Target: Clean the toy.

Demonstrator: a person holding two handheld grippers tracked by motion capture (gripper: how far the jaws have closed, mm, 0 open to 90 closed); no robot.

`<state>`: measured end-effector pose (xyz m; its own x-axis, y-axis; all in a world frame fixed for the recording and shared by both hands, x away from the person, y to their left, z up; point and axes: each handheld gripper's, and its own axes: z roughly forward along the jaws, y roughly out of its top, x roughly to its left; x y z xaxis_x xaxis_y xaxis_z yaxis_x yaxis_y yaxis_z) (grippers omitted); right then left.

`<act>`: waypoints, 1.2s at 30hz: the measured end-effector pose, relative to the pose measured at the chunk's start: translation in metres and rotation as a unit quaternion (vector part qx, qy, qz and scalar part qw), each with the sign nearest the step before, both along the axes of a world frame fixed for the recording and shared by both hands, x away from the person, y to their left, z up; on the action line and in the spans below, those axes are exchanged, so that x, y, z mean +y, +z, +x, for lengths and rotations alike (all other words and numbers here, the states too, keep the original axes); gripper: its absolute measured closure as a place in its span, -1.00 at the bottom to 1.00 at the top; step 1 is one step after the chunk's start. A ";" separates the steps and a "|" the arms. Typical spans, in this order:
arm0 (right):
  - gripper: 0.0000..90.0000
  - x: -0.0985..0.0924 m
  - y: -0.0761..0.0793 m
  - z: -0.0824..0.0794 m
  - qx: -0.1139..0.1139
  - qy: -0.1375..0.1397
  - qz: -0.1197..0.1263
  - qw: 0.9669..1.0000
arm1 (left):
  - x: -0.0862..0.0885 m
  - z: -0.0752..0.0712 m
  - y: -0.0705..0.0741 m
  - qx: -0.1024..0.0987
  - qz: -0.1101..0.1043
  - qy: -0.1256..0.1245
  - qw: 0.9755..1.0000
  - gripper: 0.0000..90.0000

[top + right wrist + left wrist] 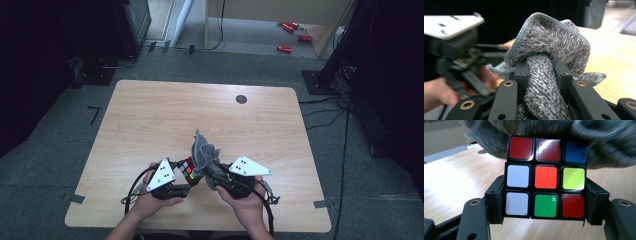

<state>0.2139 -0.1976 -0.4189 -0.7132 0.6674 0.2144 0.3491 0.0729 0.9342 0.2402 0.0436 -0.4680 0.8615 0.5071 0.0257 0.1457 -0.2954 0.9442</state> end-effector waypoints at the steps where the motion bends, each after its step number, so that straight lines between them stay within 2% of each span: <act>1: 0.56 0.000 0.000 0.000 0.000 0.003 0.004 1.000 | 0.000 0.000 0.000 0.000 0.001 0.001 1.000 -0.24; 4: 0.56 -0.005 -0.006 0.006 0.012 -0.008 0.000 1.000 | 0.000 -0.001 0.001 -0.003 0.003 0.002 1.000 -0.24; 7: 0.56 -0.013 -0.017 0.014 0.042 -0.030 0.001 0.999 | 0.001 0.000 0.000 -0.005 0.006 0.001 1.000 -0.24; 9: 0.56 -0.015 -0.018 0.015 0.050 -0.033 0.004 0.998 | 0.001 0.000 0.000 -0.004 0.004 -0.001 1.000 -0.24; 11: 0.56 -0.011 -0.012 0.011 0.041 -0.024 0.008 0.999 | 0.000 0.000 -0.001 -0.006 0.006 -0.001 1.000 -0.24; 14: 0.56 -0.001 -0.002 0.003 0.018 0.002 0.009 1.000 | -0.001 -0.001 -0.002 -0.009 0.015 0.000 1.000 -0.24; 16: 0.56 0.003 0.000 0.000 0.003 0.005 -0.005 1.000 | -0.002 -0.001 -0.002 -0.010 0.013 0.001 1.000 -0.24; 18: 0.56 0.000 -0.004 0.003 0.007 -0.002 -0.007 1.000 | -0.002 -0.002 0.000 -0.014 0.015 0.003 1.000 -0.24; 21: 0.56 -0.010 -0.014 0.010 0.027 -0.031 -0.015 0.999 | -0.001 -0.002 0.000 -0.014 0.015 0.005 1.000 -0.24; 24: 0.56 -0.011 -0.014 0.010 0.031 -0.033 -0.014 0.999 | 0.000 0.000 -0.001 -0.008 0.012 0.008 1.000 -0.24; 29: 0.55 0.005 -0.002 -0.001 -0.012 0.000 -0.028 1.000 | -0.001 0.000 -0.003 -0.006 0.015 0.006 1.000 -0.24; 31: 0.55 0.006 -0.002 -0.001 -0.018 0.002 -0.033 0.999 | -0.001 0.000 -0.002 -0.009 0.018 0.007 1.000 -0.24; 33: 0.55 0.000 -0.007 0.004 -0.003 -0.003 -0.023 1.000 | -0.001 0.000 -0.002 -0.008 0.016 0.006 1.000 -0.24; 36: 0.54 -0.008 -0.015 0.010 0.018 -0.020 -0.019 0.999 | -0.001 0.000 -0.001 -0.010 0.020 0.007 1.000 -0.24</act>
<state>0.2240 -0.2057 -0.4343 -0.6785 0.7030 0.2129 0.3855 0.0941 0.9179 0.2398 0.0425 -0.4694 0.8535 0.5172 0.0637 0.1311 -0.3314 0.9343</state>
